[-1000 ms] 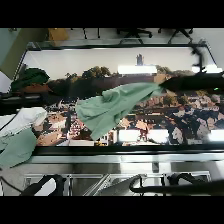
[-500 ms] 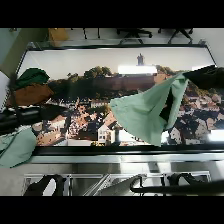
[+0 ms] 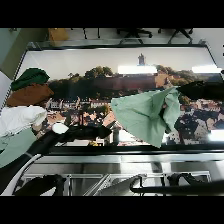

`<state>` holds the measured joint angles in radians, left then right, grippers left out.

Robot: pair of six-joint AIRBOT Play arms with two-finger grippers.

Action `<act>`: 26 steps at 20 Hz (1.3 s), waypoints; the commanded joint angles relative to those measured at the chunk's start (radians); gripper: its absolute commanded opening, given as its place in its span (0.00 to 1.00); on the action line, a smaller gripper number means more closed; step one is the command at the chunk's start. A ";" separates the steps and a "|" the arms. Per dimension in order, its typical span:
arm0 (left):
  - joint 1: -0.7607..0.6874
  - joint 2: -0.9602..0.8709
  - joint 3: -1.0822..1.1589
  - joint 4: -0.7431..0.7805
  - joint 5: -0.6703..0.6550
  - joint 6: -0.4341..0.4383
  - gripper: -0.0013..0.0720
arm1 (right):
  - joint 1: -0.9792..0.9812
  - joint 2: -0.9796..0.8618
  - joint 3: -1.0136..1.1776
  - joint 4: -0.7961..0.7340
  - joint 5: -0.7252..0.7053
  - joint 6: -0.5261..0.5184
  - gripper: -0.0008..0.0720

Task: Fold the shirts.

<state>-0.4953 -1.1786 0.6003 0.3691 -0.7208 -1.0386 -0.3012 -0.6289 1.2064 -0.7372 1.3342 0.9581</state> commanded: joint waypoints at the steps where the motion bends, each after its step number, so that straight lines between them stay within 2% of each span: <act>1: -0.164 -0.232 0.132 -0.057 0.129 -0.004 0.82 | -0.001 -0.001 -0.005 -0.012 0.002 0.000 0.04; 11: -0.174 -0.584 0.493 -0.056 0.019 -0.127 0.82 | -0.001 -0.001 -0.005 -0.012 -0.002 -0.030 0.04; 12: -0.169 -0.610 0.513 -0.057 0.002 -0.136 0.79 | -0.001 -0.001 -0.005 -0.012 -0.001 -0.030 0.04; 13: -0.158 -0.629 0.532 -0.054 -0.018 -0.135 0.53 | -0.001 -0.001 -0.005 -0.012 -0.001 -0.030 0.04; 14: -0.148 -0.644 0.549 -0.051 -0.043 -0.126 0.37 | -0.001 -0.001 -0.005 -0.012 -0.002 -0.030 0.04; 16: -0.124 -0.658 0.578 -0.047 -0.090 -0.126 0.33 | -0.001 -0.001 -0.005 -0.012 -0.002 -0.031 0.04; 17: -0.111 -0.655 0.586 -0.047 -0.107 -0.124 0.04 | -0.001 -0.001 -0.005 -0.012 -0.002 -0.030 0.04; 21: -0.043 -0.570 0.626 -0.047 -0.166 -0.061 0.03 | -0.002 0.002 -0.004 -0.011 -0.002 -0.030 0.04; 26: 0.108 -0.266 0.678 -0.045 -0.264 -0.039 0.03 | -0.003 0.045 0.053 -0.015 -0.050 -0.029 0.04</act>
<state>-0.4671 -1.5944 1.2469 0.3237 -0.9142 -1.0973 -0.3031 -0.6056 1.2270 -0.7509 1.3216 0.9272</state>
